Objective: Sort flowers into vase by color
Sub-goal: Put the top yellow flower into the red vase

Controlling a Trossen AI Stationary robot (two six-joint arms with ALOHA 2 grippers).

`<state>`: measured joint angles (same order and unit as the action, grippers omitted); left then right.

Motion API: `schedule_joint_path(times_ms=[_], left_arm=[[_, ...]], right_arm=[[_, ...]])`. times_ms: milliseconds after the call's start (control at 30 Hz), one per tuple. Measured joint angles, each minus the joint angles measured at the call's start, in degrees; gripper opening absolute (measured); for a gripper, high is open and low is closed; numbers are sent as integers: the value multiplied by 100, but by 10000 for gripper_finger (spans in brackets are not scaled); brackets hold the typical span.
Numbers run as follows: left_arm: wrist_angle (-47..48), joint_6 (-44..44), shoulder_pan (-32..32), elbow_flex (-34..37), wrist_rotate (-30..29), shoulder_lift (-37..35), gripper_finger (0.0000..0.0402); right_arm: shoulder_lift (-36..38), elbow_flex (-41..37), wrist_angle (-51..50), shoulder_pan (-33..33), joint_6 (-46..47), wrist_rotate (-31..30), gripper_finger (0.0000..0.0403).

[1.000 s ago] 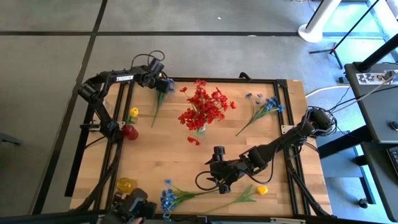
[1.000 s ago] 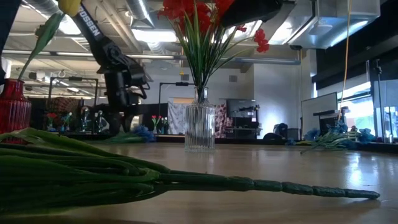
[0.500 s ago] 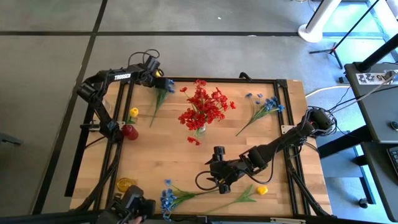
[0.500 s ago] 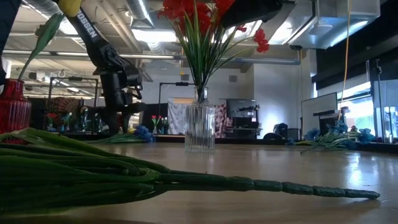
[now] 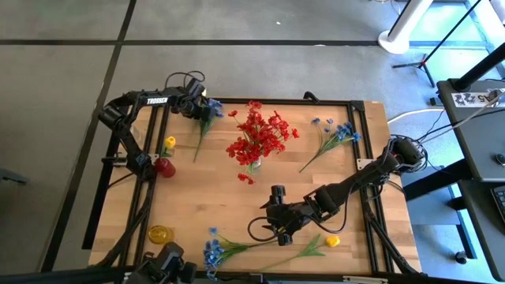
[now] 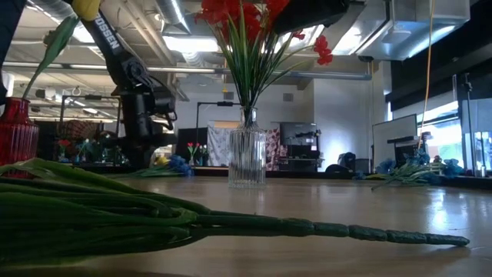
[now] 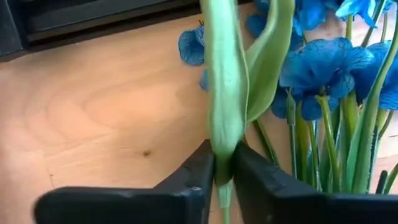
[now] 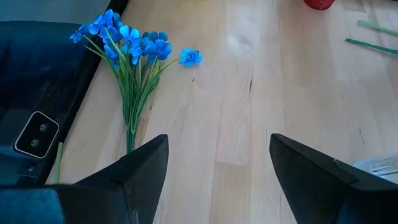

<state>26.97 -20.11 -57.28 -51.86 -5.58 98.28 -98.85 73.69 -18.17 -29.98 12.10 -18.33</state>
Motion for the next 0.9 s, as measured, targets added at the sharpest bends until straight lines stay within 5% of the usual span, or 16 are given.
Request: schedule_joint_path(times_ms=[200,333,533,900], left_arm=[[167,152,82,13,41,-217,10],[167,235,295,13,201,-1007,8],[46,444,1117,12,368,-3112,6],[8,1129,3535,279,847,-7234,9]], right_arm=[[-1,0,-1,-2,0,0,280],[-2,0,-2,0,-31,0,280],[-2,0,0,0,-52,-2,280],[-2,1,135,0,-57,-3,280]])
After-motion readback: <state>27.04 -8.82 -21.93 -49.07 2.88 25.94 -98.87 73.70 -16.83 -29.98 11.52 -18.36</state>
